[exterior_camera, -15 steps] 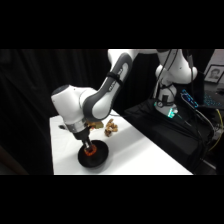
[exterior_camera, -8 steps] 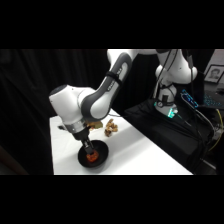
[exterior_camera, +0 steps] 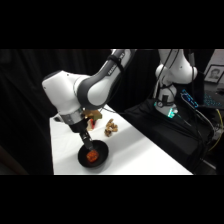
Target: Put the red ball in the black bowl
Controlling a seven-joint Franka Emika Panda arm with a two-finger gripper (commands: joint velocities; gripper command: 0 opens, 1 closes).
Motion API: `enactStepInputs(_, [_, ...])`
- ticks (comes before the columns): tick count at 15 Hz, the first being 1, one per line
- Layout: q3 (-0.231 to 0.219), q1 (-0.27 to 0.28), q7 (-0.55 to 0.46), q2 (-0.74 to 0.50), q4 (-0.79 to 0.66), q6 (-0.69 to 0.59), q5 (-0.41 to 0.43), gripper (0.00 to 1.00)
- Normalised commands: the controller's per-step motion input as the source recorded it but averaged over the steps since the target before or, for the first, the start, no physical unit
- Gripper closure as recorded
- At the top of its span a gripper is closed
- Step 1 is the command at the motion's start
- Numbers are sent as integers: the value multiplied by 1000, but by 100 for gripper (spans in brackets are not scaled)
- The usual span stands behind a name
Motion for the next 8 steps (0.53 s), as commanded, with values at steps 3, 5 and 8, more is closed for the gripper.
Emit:
enactStepInputs(3, [-10,24,-45,-425,-206,-255,-21,0])
enactStepInputs(5, [-18,26,-44,-412,-212,-219,-35,0])
enactStepInputs(8, [-21,30,-65,-352,-181,-163,-56,0])
